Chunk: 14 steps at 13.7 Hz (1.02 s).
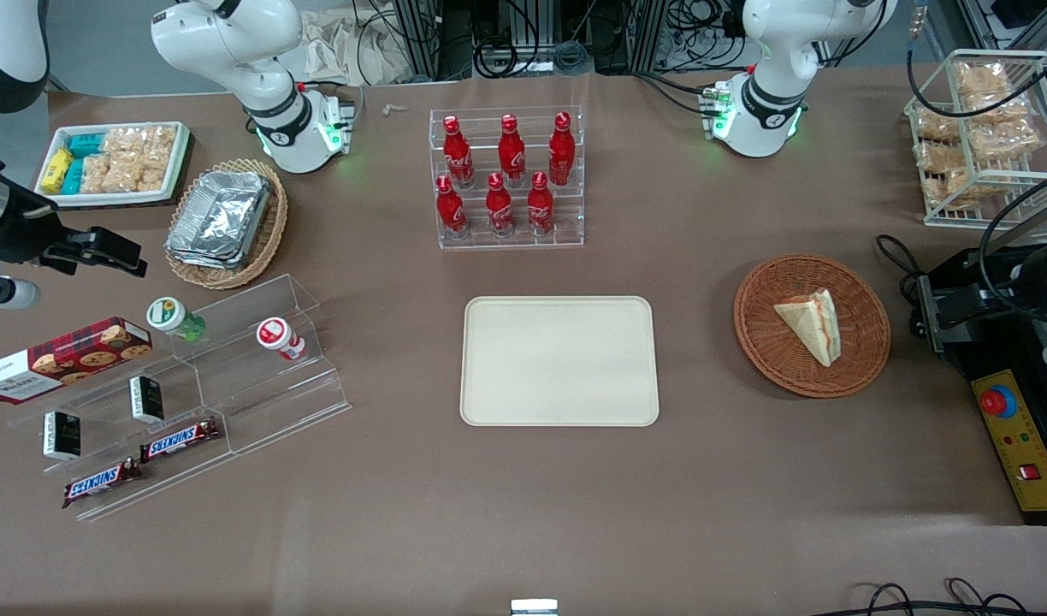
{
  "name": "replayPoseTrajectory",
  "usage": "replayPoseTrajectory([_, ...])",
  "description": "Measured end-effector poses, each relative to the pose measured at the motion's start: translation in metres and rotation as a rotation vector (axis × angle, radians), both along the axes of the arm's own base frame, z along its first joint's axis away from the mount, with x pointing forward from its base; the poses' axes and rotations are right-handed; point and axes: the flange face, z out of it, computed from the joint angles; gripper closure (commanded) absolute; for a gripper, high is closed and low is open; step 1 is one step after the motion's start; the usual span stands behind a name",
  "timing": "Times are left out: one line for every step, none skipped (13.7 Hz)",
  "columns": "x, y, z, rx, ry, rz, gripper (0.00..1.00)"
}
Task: Place sandwich from basket to tray
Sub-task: 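Move the left gripper over the wrapped sandwich in the wicker basket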
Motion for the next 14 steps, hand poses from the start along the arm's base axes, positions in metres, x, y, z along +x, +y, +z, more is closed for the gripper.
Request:
replayPoseTrajectory([-0.001,0.0,-0.004,0.0,0.013,0.003,0.0])
replayPoseTrajectory([-0.001,0.001,-0.009,0.0,0.027,0.006,0.0])
replayPoseTrajectory([-0.002,0.001,-0.014,0.0,0.039,0.007,0.0])
replayPoseTrajectory([-0.004,0.001,-0.02,0.0,0.053,0.008,0.0])
replayPoseTrajectory([-0.007,0.001,-0.027,0.0,0.065,0.008,0.0])
replayPoseTrajectory([-0.011,0.0,-0.034,0.001,0.068,0.008,0.0])
replayPoseTrajectory([-0.015,-0.001,-0.041,0.002,0.062,0.013,0.0])
replayPoseTrajectory([-0.021,-0.001,-0.05,0.004,0.052,0.028,0.0])
replayPoseTrajectory([-0.029,-0.002,-0.059,0.006,0.041,0.052,0.0])
replayPoseTrajectory([-0.037,-0.004,-0.07,0.007,0.038,0.077,0.0])
replayPoseTrajectory([-0.045,-0.005,-0.081,0.009,0.044,0.095,0.0])
replayPoseTrajectory([-0.052,-0.006,-0.093,0.01,0.061,0.108,0.0])
replayPoseTrajectory([-0.058,-0.007,-0.107,0.012,0.079,0.116,0.0])
replayPoseTrajectory([-0.062,-0.007,-0.12,0.013,0.093,0.125,0.0])
